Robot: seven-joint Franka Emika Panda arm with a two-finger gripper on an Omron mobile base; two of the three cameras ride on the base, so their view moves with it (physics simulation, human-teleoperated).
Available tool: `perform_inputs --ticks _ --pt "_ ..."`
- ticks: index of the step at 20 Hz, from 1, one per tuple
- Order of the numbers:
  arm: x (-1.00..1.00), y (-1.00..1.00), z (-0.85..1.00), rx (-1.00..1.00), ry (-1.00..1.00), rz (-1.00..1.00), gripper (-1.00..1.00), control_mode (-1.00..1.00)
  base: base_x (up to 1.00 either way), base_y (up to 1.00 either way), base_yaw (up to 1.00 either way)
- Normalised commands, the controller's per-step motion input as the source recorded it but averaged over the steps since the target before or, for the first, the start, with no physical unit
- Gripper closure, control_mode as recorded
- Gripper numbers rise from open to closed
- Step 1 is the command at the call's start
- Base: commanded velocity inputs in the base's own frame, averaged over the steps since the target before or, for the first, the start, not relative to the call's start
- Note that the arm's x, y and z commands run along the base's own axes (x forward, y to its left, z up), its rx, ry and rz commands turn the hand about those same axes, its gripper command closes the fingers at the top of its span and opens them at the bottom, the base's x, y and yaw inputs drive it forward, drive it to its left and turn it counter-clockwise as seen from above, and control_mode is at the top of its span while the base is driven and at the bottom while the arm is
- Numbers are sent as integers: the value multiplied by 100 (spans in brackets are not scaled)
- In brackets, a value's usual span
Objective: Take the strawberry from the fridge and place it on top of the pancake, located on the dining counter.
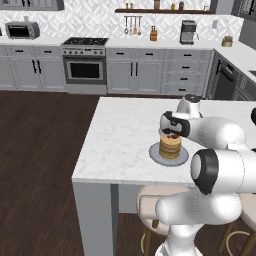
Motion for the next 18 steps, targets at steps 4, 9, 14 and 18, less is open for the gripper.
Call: perform_inputs --ticks 4,9,14,18 --pt "27 0 -18 0 0 0 100 -100 0 0 0" --pt "9 0 -23 0 3 0 100 -100 0 0 0" --pt "14 0 -19 0 4 0 100 -100 0 0 0" --pt "2 0 -23 0 3 0 100 -100 0 0 0"
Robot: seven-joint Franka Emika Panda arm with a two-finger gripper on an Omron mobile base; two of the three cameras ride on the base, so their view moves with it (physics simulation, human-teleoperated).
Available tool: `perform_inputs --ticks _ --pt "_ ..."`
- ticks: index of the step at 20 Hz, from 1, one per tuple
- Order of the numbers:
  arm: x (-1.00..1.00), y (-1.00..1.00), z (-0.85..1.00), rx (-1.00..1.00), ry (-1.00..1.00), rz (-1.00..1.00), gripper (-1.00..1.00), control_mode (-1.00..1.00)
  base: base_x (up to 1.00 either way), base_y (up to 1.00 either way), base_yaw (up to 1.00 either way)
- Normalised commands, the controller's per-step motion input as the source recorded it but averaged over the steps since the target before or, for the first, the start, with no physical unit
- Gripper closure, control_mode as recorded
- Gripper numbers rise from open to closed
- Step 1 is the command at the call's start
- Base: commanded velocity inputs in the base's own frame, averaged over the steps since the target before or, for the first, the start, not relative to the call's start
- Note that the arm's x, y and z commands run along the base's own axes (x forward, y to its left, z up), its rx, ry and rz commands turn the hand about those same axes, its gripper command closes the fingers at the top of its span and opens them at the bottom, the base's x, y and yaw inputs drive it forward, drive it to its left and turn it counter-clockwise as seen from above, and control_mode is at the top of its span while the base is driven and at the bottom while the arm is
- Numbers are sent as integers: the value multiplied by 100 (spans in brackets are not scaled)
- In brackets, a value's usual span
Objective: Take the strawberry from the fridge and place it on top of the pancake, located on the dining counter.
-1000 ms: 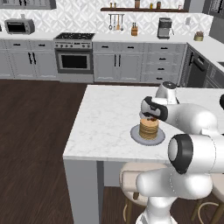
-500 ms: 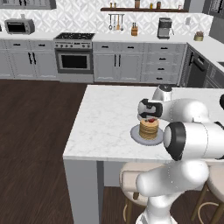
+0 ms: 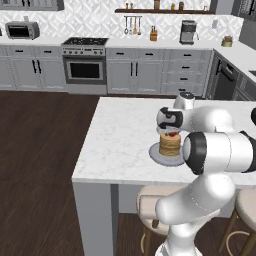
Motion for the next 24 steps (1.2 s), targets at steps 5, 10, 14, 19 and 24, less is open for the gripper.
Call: perform_inputs --ticks 5,10,14,19,24 --pt "-5 0 -28 0 1 0 100 -100 0 0 0" --pt "-21 0 -31 0 0 0 100 -100 0 0 0" --pt "-45 0 -45 0 -6 0 100 -100 0 0 0" --pt "-4 0 -27 0 -7 0 100 -100 0 0 0" --pt "-9 0 -28 0 -11 0 -100 -100 0 0 0"
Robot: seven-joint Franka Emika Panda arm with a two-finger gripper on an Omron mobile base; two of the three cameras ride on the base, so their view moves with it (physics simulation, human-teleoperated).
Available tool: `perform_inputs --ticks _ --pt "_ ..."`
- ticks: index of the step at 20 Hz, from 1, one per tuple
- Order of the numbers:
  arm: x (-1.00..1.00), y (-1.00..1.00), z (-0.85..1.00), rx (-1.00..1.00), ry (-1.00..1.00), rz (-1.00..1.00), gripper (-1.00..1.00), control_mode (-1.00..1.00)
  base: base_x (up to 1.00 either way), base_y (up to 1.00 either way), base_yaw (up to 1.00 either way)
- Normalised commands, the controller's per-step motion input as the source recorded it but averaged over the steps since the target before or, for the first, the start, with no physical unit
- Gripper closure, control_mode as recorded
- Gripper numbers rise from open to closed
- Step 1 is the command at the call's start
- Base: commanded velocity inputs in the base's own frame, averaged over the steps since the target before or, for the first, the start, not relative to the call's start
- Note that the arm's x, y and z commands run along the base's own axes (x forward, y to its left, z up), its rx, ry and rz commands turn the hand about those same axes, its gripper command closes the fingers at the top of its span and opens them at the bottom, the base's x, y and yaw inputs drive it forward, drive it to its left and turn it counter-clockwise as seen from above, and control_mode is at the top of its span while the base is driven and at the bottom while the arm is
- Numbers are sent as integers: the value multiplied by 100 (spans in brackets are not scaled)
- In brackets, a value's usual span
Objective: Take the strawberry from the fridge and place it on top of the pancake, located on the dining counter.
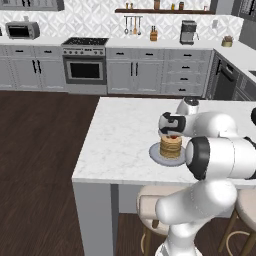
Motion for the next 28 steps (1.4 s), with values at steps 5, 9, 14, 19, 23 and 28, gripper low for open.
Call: perform_inputs --ticks 5,9,14,19,23,28 --pt "-8 0 -12 0 -3 0 -100 -100 0 0 0" --pt "-1 0 -13 0 0 0 -100 -100 0 0 0" --pt "-25 0 2 0 -3 0 -100 -100 0 0 0" --pt "-40 1 36 0 -14 0 -100 -100 0 0 0" --pt "-42 1 46 0 -14 0 -100 -100 0 0 0" --pt "-79 5 42 0 -13 0 -100 -100 0 0 0"
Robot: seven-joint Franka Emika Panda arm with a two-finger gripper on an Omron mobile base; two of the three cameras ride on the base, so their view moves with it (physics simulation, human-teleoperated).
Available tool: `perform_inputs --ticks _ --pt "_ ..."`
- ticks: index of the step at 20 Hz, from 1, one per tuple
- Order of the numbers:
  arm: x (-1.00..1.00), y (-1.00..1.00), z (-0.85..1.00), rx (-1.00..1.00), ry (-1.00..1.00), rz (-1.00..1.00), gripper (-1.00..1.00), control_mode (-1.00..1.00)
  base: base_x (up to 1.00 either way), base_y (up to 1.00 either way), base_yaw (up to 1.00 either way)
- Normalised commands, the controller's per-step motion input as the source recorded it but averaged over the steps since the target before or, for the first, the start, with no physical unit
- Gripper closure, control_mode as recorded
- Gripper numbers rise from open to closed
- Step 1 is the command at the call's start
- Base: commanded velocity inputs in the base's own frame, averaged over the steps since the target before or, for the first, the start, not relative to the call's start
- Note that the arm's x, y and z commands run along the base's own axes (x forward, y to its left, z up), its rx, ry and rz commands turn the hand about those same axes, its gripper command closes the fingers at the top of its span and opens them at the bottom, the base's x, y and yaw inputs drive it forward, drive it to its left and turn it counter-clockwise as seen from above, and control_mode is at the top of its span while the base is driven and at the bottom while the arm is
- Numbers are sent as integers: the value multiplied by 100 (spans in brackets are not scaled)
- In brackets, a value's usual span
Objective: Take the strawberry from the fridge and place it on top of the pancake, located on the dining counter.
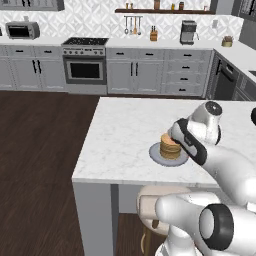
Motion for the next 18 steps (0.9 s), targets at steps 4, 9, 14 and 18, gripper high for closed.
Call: perform_inputs --ticks 4,9,14,18 --pt "-93 17 71 1 -1 0 -100 -100 0 0 0" --pt "-100 21 92 0 -4 0 -100 -100 0 0 0" --pt "-100 20 100 0 -9 0 -100 -100 0 0 0" --pt "-100 11 96 0 -12 0 -100 -100 0 0 0"
